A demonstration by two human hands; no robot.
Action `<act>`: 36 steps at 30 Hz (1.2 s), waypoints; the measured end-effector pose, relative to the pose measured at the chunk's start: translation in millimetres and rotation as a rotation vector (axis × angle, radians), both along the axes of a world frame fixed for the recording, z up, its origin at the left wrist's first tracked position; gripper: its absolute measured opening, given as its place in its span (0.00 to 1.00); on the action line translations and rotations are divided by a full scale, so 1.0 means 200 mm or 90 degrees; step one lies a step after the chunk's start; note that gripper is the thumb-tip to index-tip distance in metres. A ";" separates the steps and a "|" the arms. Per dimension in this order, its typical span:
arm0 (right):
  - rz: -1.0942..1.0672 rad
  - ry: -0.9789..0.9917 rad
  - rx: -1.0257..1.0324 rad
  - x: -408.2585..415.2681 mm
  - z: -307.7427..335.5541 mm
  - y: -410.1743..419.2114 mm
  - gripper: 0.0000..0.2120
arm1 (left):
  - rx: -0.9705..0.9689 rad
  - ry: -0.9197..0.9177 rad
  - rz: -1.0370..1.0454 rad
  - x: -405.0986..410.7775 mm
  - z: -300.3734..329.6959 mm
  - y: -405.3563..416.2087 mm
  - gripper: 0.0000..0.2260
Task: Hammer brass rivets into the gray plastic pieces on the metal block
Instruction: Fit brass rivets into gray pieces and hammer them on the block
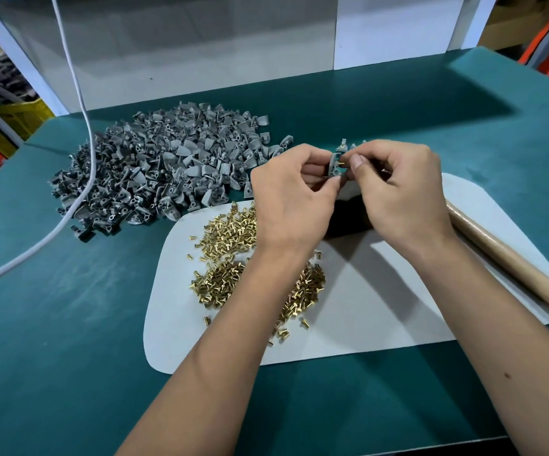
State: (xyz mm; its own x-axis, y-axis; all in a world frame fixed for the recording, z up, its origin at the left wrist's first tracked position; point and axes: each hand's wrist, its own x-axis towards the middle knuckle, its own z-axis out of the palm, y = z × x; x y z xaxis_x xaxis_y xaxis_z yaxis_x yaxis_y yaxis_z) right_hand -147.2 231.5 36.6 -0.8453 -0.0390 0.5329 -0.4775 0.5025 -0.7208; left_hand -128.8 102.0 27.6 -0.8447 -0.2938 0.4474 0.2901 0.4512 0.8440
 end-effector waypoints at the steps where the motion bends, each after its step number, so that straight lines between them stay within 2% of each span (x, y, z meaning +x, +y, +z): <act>1: 0.003 0.005 -0.001 0.00 0.00 0.00 0.09 | 0.010 -0.003 -0.003 0.00 0.00 0.00 0.09; 7: 0.031 0.046 0.030 0.00 0.00 0.02 0.09 | 0.041 -0.016 -0.004 0.00 -0.01 -0.02 0.14; 13: 0.059 0.151 0.104 -0.04 0.00 0.07 0.06 | 0.105 -0.076 -0.107 -0.01 0.00 -0.08 0.07; 15: 0.084 0.153 0.123 -0.05 -0.01 0.08 0.05 | 0.118 -0.083 -0.158 -0.01 0.01 -0.10 0.04; 20: 0.106 0.151 0.102 -0.04 -0.02 0.06 0.03 | 0.148 -0.099 -0.214 -0.01 0.02 -0.13 0.10; 23: 0.099 0.139 0.087 -0.03 -0.02 0.06 0.03 | 0.226 -0.138 -0.273 -0.01 0.02 -0.13 0.14; 26: 0.089 0.123 0.071 -0.03 -0.01 0.05 0.03 | 0.315 -0.160 -0.321 -0.01 0.02 -0.16 0.12; 32: 0.077 0.087 0.020 -0.02 -0.02 0.03 0.04 | 0.368 -0.152 -0.349 -0.02 0.01 -0.18 0.09; 36: 0.078 0.082 0.033 -0.01 -0.02 0.03 0.02 | 0.357 -0.146 -0.344 -0.02 0.00 -0.19 0.09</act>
State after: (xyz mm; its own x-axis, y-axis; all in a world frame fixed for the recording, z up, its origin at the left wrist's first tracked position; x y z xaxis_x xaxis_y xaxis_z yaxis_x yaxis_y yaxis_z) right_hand -148.7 237.6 32.4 -0.7572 -0.1671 0.6315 -0.6242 0.4698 -0.6242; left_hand -131.9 64.0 28.4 -0.9870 0.0512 0.1522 0.1384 -0.2098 0.9679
